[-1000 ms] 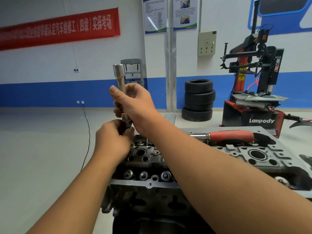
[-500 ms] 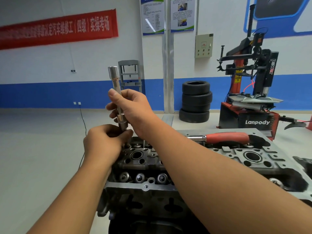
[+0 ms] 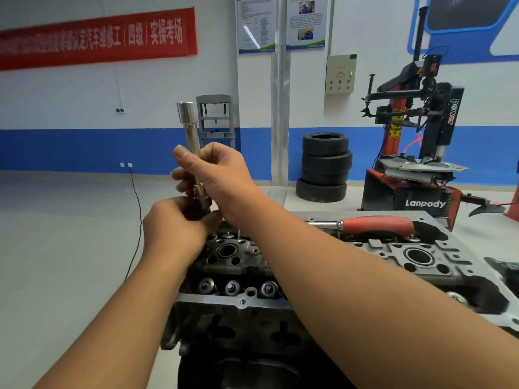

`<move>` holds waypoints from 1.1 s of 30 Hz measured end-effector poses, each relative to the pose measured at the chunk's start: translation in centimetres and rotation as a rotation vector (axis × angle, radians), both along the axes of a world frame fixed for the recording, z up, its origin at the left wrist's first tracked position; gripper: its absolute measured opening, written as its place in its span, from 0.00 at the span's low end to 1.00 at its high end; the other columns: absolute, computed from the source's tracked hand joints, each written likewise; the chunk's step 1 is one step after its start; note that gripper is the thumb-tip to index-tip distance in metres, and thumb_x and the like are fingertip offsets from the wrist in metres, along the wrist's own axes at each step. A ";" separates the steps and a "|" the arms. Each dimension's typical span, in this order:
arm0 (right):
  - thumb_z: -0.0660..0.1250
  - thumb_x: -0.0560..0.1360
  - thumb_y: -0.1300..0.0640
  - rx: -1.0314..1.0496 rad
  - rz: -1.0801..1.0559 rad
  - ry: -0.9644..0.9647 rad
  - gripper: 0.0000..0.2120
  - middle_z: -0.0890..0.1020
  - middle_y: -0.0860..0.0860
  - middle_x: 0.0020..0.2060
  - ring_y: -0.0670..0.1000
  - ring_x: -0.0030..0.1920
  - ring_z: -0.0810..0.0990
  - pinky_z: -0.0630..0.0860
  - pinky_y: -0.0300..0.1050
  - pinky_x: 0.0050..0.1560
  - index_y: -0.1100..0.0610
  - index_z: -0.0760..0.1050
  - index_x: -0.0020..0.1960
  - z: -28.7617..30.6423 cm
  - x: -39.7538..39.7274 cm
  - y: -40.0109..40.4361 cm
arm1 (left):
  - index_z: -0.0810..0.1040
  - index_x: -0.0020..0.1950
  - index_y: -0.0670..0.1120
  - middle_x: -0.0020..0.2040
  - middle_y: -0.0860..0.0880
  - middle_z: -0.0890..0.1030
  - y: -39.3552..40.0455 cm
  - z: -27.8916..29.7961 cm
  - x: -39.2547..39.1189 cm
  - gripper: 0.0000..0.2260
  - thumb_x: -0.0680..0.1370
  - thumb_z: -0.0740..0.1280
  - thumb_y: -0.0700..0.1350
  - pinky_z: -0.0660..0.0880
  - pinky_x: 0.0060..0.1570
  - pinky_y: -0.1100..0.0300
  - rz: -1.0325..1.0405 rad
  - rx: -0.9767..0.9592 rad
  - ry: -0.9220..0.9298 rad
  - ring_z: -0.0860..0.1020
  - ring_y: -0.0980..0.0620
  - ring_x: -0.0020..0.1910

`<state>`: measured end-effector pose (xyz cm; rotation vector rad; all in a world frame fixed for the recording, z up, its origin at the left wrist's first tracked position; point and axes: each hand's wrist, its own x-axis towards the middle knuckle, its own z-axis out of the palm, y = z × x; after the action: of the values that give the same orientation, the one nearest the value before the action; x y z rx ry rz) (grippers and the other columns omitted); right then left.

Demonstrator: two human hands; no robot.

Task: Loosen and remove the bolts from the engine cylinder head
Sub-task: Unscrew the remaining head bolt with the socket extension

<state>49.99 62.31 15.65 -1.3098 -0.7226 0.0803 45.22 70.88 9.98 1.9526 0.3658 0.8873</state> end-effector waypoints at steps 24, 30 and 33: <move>0.75 0.78 0.52 0.014 0.028 -0.007 0.11 0.86 0.55 0.38 0.53 0.36 0.82 0.79 0.53 0.44 0.57 0.76 0.49 -0.4 0.7 0.3 | 0.82 0.40 0.54 0.38 0.56 0.85 0.5 -0.6 0.2 0.08 0.73 0.80 0.51 0.73 0.38 0.59 -0.019 -0.041 -0.014 0.82 0.55 0.41; 0.68 0.83 0.48 0.006 0.019 0.022 0.14 0.85 0.54 0.40 0.54 0.37 0.82 0.78 0.47 0.39 0.59 0.80 0.47 -0.1 0.7 0.1 | 0.80 0.44 0.58 0.45 0.57 0.85 0.6 -0.8 0.3 0.11 0.77 0.77 0.43 0.76 0.44 0.58 -0.089 -0.060 -0.041 0.84 0.53 0.48; 0.70 0.81 0.48 0.012 0.064 0.033 0.12 0.85 0.56 0.38 0.55 0.35 0.81 0.81 0.49 0.39 0.58 0.77 0.51 -0.3 0.6 0.2 | 0.81 0.39 0.58 0.39 0.59 0.84 0.5 -0.7 0.2 0.10 0.73 0.80 0.48 0.73 0.39 0.61 -0.026 -0.035 -0.068 0.83 0.57 0.43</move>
<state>50.59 62.47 15.34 -1.2711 -0.7357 0.1488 45.39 71.41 9.28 1.8857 0.3140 0.9223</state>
